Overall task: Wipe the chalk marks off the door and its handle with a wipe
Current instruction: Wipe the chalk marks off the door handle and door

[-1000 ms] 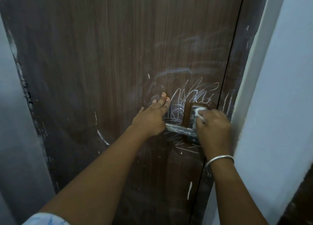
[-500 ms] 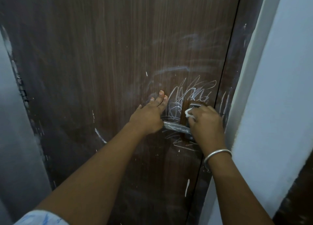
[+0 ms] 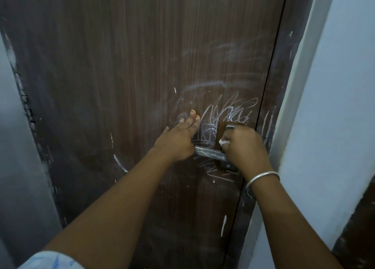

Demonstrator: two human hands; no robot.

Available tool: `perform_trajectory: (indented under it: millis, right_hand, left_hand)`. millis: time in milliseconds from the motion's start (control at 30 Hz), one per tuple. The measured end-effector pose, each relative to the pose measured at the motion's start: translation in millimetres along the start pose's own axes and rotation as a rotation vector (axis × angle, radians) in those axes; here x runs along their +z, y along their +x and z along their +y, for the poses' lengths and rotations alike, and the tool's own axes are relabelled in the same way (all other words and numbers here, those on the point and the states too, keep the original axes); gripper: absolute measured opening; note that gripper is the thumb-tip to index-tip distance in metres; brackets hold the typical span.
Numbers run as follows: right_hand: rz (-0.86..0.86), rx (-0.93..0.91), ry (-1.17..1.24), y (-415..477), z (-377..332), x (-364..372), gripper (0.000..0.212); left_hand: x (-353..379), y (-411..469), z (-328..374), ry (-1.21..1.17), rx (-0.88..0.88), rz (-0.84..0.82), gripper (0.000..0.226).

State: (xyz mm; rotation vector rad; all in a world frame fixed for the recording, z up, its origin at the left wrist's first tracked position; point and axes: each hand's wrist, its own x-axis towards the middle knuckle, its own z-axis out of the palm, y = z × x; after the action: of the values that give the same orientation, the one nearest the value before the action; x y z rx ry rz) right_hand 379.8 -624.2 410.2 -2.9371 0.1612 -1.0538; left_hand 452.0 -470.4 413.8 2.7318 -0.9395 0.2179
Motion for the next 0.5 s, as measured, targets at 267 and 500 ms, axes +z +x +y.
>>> perform_trajectory:
  millis: [267,500]
  right_hand:
    - [0.112,0.081,0.068,-15.1,4.1,0.3,0.019]
    - [0.104,0.228,0.012,-18.7,5.8,-4.2,0.021]
  left_hand:
    - [1.3,-1.4,0.5,-0.005,0.01,0.002,0.083]
    - [0.7,-1.2,0.4,-0.008,0.01,0.004,0.081]
